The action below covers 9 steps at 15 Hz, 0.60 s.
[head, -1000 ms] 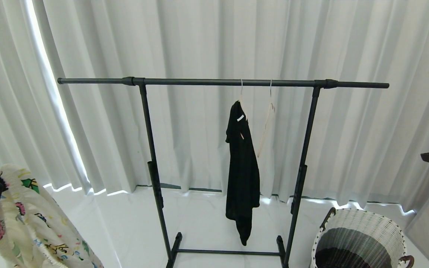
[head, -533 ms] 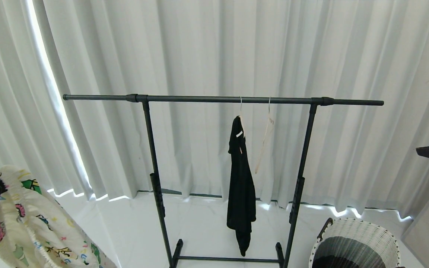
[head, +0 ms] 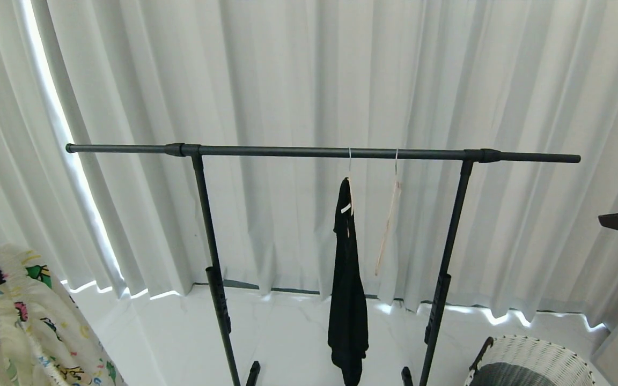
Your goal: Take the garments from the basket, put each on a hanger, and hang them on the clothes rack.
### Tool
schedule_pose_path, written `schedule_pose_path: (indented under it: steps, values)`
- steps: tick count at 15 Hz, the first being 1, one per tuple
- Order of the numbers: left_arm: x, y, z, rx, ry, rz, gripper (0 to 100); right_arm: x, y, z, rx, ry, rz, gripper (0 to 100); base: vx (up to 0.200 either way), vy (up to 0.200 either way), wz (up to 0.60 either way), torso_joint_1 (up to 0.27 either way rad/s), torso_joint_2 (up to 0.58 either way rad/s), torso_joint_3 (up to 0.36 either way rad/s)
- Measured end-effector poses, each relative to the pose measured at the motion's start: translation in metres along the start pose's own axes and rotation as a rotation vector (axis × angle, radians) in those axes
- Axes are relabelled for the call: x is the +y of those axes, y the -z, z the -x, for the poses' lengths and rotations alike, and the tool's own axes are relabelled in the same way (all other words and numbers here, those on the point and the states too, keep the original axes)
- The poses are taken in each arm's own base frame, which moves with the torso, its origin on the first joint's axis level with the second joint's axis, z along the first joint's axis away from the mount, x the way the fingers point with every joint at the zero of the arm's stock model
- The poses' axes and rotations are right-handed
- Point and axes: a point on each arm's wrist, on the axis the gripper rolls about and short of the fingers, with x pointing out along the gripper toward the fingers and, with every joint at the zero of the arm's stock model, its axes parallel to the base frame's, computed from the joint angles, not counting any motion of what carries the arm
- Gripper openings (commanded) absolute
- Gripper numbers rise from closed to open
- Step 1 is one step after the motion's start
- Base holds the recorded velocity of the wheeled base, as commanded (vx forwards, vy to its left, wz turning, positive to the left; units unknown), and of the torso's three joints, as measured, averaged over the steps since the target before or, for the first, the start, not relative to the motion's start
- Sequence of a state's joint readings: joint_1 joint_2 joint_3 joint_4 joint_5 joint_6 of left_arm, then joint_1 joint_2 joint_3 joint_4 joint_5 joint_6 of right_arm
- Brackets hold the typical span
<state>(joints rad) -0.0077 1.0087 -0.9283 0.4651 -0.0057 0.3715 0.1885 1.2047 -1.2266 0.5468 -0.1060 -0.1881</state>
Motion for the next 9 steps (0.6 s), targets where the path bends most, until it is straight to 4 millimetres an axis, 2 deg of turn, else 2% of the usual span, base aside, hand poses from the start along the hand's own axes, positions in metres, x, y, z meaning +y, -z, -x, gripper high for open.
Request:
schedule_pose_path:
  steps: [1,9]
  values:
    - [-0.0004,0.001,0.0008,-0.001,0.0,0.001,0,0.0001,0.0004,-0.0002,0.002,0.0,0.0,100,0.2,0.0,0.0,0.002,0.01,0.012]
    - [-0.0011,0.0025,0.0021,-0.004,0.001,0.0,0,0.0018,0.0051,-0.0033,0.022,-0.007,0.004,100,0.0,0.0,0.0,0.0,0.0,0.0]
